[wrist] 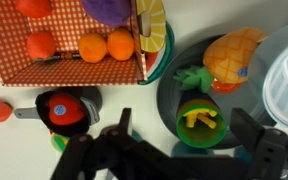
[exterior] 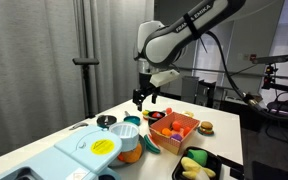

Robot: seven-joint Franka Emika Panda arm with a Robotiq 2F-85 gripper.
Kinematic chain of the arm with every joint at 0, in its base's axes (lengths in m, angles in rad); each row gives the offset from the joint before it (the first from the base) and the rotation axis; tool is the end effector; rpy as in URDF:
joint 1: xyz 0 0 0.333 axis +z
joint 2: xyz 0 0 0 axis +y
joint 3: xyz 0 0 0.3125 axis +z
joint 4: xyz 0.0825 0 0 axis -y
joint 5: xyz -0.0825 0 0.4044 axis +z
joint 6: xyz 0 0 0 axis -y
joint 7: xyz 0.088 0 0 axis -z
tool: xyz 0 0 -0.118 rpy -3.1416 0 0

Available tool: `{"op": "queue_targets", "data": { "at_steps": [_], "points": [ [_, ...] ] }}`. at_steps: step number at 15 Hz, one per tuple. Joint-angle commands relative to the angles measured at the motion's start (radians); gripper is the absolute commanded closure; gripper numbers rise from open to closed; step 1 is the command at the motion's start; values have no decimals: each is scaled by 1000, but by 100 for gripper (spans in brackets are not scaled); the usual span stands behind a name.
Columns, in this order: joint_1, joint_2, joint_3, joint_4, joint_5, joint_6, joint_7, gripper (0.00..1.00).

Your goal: Close the open compartment on the right side of the toaster

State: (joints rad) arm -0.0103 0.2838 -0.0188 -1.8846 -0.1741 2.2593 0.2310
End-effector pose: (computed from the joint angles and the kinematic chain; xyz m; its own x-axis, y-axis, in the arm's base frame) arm 0.6456 -0.0244 0.3415 0.9827 -0.1457 0.1141 -0.1597 -0.9791 0.1256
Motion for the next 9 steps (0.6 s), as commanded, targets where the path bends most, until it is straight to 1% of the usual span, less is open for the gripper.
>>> {"op": "queue_targets", "data": {
  "at_steps": [1,9],
  "points": [
    [14,0,-14,0,6,-2,-4,0],
    [14,3,-19,-2,0,0,3,0]
  ]
}}
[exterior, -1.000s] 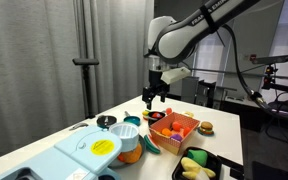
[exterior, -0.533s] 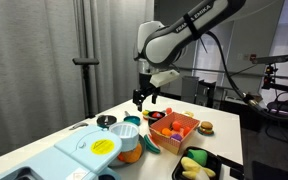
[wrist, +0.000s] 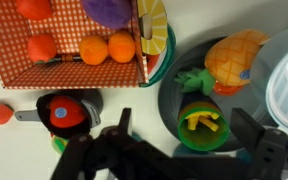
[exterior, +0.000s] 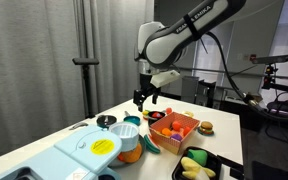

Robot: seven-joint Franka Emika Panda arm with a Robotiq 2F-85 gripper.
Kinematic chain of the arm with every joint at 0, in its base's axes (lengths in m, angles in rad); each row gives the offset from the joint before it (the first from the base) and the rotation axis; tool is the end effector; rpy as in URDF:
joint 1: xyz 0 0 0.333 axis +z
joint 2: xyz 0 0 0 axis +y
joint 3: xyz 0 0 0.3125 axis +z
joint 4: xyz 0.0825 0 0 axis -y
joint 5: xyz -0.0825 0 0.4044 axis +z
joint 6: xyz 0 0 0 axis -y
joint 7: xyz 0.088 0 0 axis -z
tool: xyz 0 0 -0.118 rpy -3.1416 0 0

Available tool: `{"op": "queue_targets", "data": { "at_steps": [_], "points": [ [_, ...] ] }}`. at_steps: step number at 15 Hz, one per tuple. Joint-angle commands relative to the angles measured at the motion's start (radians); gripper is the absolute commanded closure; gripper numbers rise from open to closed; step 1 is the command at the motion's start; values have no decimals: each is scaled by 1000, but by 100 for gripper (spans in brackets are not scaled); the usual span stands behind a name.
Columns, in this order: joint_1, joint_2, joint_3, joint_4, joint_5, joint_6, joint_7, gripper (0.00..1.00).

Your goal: Close the open compartment on the right side of the toaster

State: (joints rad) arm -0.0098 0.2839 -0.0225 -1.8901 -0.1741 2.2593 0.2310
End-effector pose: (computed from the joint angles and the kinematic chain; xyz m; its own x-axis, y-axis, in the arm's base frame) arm 0.6441 -0.0263 0.3389 0.9829 -0.1486 0.1087 -0.1620 -0.9785 0.1274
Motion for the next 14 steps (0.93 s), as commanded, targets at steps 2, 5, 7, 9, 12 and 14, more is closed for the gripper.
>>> {"op": "queue_targets", "data": {
  "at_steps": [2,5,7,9,12,14],
  "points": [
    [11,23,-19,22,2,16,10,0],
    [10,76,-24,78,4,50,4,0],
    [9,109,-23,110,16,65,-7,0],
    [-5,156,-1,167,77,40,-54,0],
    [-2,225,22,247,133,20,-108,0],
    [12,273,25,307,128,6,-123,0]
  ]
}}
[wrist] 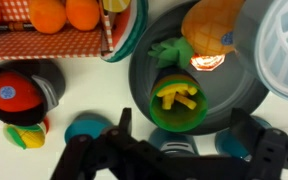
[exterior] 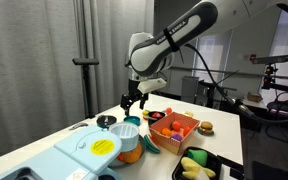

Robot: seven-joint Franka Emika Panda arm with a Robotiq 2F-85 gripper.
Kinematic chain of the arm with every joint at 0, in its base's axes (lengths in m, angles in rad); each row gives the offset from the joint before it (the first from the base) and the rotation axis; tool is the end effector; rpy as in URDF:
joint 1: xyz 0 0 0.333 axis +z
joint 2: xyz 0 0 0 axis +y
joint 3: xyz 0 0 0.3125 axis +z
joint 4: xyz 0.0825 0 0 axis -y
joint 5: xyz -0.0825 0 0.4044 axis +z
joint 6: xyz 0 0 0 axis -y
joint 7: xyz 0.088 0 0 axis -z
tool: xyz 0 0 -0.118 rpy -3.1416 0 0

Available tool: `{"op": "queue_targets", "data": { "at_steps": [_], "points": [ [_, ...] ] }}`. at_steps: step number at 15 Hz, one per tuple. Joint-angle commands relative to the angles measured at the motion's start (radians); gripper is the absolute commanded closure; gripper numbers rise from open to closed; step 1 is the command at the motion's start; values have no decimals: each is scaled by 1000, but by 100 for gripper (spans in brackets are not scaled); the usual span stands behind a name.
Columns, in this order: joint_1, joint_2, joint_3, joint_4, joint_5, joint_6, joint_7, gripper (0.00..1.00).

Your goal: Close the open compartment on the right side of the toaster

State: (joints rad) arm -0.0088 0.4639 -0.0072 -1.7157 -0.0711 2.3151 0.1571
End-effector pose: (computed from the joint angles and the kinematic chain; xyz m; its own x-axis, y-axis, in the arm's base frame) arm 0.6956 -0.0126 0.3070 0.9823 -0.1231 0.1415 -0.1299 -0.9907 0.0398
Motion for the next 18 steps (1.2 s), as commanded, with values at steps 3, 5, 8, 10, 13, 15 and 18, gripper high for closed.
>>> {"op": "queue_targets", "data": {
  "at_steps": [3,5,8,10,13,15,18],
  "points": [
    [42,168,11,208,2,-59,-48,0],
    [48,203,20,244,8,-85,-79,0],
    [34,225,42,282,19,-115,-172,34],
    [21,230,50,308,28,-136,-230,51],
    [1,224,71,326,55,-174,-322,73],
    [2,226,74,322,56,-192,-357,88],
    [-19,214,96,298,62,-224,-464,100]
  ]
}}
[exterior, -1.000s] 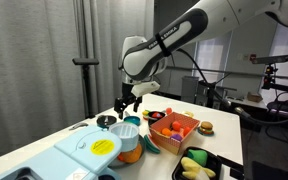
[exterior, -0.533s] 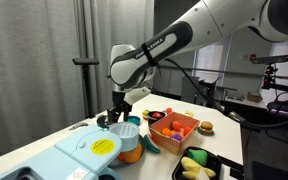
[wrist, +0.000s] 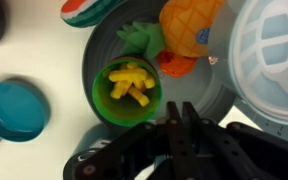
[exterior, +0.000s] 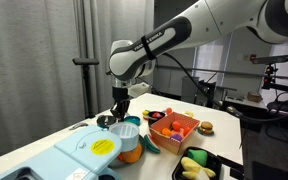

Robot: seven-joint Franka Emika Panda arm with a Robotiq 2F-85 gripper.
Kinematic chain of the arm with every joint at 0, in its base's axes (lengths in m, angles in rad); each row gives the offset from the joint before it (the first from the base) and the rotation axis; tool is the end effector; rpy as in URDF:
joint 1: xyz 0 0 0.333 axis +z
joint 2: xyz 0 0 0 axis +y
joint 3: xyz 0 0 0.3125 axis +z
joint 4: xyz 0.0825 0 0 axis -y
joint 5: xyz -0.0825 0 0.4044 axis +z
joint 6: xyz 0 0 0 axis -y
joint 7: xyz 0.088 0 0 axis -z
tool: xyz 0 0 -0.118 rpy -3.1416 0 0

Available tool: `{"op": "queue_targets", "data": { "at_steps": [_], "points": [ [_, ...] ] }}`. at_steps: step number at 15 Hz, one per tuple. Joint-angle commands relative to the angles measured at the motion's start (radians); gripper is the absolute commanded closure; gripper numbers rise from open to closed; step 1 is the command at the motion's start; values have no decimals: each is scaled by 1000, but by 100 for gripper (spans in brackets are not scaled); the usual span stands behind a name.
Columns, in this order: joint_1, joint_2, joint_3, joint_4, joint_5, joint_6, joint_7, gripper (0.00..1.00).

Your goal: Close the open compartment on the right side of the toaster

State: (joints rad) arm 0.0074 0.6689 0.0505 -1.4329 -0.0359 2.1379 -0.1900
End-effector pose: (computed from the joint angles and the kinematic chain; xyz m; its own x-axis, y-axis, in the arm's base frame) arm 0.7404 0.0347 0.2791 0.9669 0.2524 0.0364 0.2523 -0.9676 0.0067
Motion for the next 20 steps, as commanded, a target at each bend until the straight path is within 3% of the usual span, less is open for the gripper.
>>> {"op": "queue_targets", "data": {
  "at_steps": [1,10,18,20],
  "points": [
    [-39,7,44,9,25,-50,-155,100],
    [-46,-55,128,-75,65,-102,-364,100],
    [-13,-116,114,-127,22,-165,-327,100],
    [1,-118,88,-143,-23,-100,-304,100]
  ]
}}
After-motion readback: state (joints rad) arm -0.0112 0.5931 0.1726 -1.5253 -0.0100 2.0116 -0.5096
